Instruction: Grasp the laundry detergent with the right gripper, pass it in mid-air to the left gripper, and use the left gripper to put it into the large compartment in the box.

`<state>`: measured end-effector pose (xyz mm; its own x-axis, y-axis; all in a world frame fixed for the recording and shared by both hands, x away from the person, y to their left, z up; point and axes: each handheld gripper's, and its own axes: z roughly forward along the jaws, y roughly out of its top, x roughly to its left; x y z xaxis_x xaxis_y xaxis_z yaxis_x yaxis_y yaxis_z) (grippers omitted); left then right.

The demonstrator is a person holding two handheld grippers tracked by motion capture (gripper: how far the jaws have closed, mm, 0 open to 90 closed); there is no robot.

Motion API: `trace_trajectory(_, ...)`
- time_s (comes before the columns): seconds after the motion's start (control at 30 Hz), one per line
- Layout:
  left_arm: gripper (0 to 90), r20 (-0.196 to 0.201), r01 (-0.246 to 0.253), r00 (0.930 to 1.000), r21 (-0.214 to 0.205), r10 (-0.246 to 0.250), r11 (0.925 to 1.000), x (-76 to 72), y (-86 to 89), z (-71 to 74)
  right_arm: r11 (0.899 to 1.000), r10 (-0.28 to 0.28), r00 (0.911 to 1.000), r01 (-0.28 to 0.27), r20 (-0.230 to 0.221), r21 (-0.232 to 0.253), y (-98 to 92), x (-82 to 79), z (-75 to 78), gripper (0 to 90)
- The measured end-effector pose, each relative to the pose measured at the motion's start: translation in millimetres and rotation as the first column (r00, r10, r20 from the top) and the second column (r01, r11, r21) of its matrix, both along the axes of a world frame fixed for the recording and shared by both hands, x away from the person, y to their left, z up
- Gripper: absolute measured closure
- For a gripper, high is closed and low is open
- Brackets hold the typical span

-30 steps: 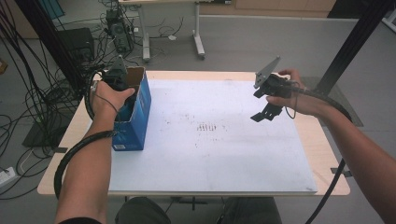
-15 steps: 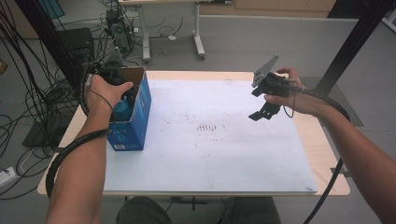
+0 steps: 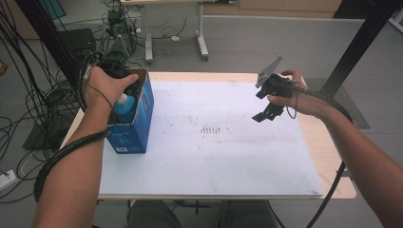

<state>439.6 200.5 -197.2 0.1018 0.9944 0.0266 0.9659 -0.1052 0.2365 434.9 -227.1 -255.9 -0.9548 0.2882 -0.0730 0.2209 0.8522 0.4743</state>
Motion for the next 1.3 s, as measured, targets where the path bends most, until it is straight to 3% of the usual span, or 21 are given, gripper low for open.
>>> trace_trajectory(0.27,17.8,0.026,0.070,0.9973,-0.028,-0.069,0.9972,3.8,-37.0,14.3,0.999,-0.027,0.9996,0.027,0.004,-0.023,-6.8,8.8,6.0,6.4)
trace_trajectory(0.47,15.9,0.035,0.137,0.9901,-0.026,-0.136,0.9902,13.5,-73.4,23.3,0.999,-0.029,0.9995,0.029,0.013,-0.038,-12.4,9.8,9.4,6.5)
trace_trajectory(0.77,12.9,0.035,0.200,0.9796,-0.077,-0.198,0.9767,28.2,-117.6,19.7,0.998,-0.038,0.9993,0.038,0.007,-0.056,-18.7,9.4,9.9,6.5)
trace_trajectory(0.97,10.3,0.050,0.214,0.9766,-0.142,-0.209,0.9665,37.0,-129.7,9.2,0.997,-0.052,0.9987,0.051,-0.002,-0.059,-18.8,12.4,10.0,6.5)
trace_trajectory(1.3,10.6,0.039,0.223,0.9748,-0.144,-0.220,0.9642,50.1,-136.8,4.4,0.995,-0.039,0.9992,0.038,-0.008,-0.088,-11.6,17.6,7.8,6.5)
